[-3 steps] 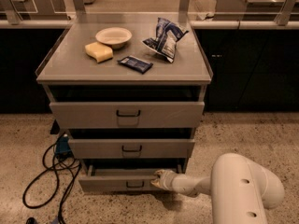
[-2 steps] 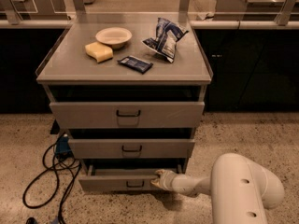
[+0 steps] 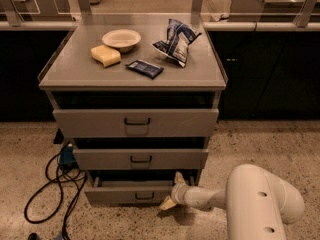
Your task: Open bottom drawer
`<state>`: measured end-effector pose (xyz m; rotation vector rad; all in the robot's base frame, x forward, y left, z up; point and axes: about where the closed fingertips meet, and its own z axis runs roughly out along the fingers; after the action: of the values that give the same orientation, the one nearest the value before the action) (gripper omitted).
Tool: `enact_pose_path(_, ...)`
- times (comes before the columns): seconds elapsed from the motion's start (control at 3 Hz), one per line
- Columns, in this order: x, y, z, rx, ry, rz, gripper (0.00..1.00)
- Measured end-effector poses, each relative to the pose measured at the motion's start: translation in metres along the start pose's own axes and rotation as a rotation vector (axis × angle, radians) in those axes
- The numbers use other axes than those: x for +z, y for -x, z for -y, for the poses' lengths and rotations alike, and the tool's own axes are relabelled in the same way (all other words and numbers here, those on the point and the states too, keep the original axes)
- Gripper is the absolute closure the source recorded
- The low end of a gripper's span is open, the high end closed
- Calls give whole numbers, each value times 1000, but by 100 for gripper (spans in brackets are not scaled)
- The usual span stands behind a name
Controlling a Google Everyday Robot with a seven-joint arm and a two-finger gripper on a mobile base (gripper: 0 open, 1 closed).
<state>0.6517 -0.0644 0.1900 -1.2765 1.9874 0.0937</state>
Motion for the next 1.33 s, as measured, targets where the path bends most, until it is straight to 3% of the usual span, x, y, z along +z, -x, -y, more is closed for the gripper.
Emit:
enact_pose_path(0.33,9,-23,6,51,19,8,0)
enact_pose_path(0.67,9,-23,6,51,19,8,0)
enact_pose_path(1.33,9,-23,6,51,19,8,42)
